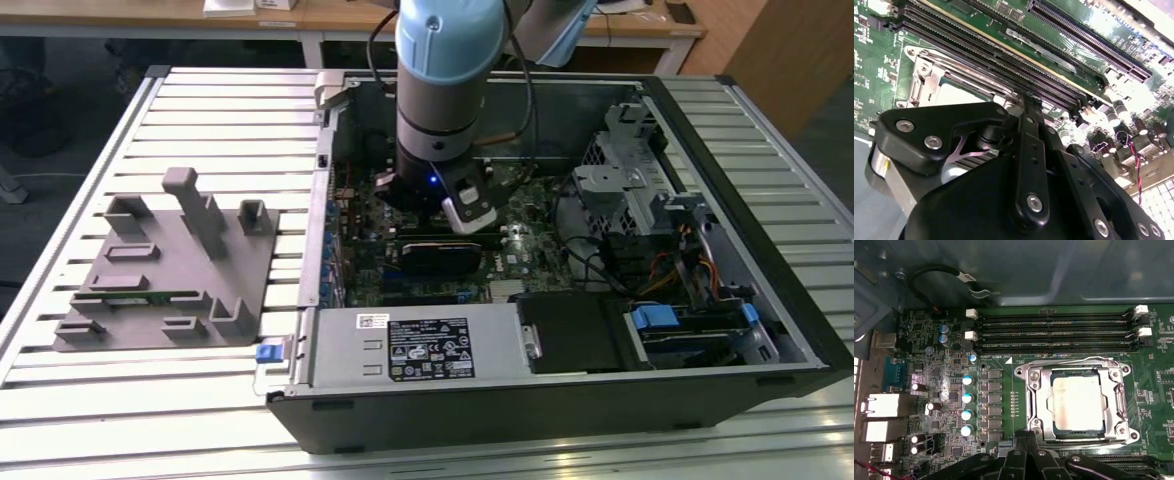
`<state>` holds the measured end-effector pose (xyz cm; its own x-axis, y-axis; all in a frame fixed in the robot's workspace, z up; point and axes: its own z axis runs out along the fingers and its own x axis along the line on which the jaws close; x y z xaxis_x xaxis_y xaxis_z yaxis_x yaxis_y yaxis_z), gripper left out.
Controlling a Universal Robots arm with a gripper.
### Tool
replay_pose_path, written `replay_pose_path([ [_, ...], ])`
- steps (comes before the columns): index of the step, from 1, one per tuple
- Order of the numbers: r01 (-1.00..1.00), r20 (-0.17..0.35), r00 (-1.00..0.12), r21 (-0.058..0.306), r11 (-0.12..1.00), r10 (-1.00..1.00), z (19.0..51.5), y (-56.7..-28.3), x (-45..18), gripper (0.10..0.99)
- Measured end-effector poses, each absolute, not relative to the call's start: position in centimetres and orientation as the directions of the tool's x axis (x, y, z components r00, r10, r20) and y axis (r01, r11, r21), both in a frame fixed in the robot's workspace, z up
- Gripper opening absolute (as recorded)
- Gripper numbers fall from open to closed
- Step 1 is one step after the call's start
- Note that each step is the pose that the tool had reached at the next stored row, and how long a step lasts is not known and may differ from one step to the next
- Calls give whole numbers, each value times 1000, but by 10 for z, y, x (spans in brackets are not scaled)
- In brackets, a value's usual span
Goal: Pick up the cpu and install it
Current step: 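Install the second cpu locking lever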
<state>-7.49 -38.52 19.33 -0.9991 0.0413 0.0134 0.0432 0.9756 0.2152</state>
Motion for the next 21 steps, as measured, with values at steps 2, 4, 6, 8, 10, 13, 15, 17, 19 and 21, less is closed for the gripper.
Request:
replay_pose_path([
  [2,43,14,-999,218,975,41,193,-385,-75,106],
  [4,43,14,-999,220,975,41,192,-385,-75,106],
  [6,43,13,-999,218,975,41,192,-385,-75,106],
  [8,43,13,-999,218,975,41,194,-385,-75,106],
  [10,43,13,-999,217,975,41,197,-385,-75,106],
  [13,43,13,-999,217,975,41,204,-385,-75,106],
  [15,43,13,-999,217,975,41,209,-385,-75,106],
  [17,43,13,-999,217,975,41,214,-385,-75,106],
  [19,43,13,-999,219,975,41,218,-385,-75,106],
  [21,43,13,-999,221,974,41,222,-385,-75,106],
])
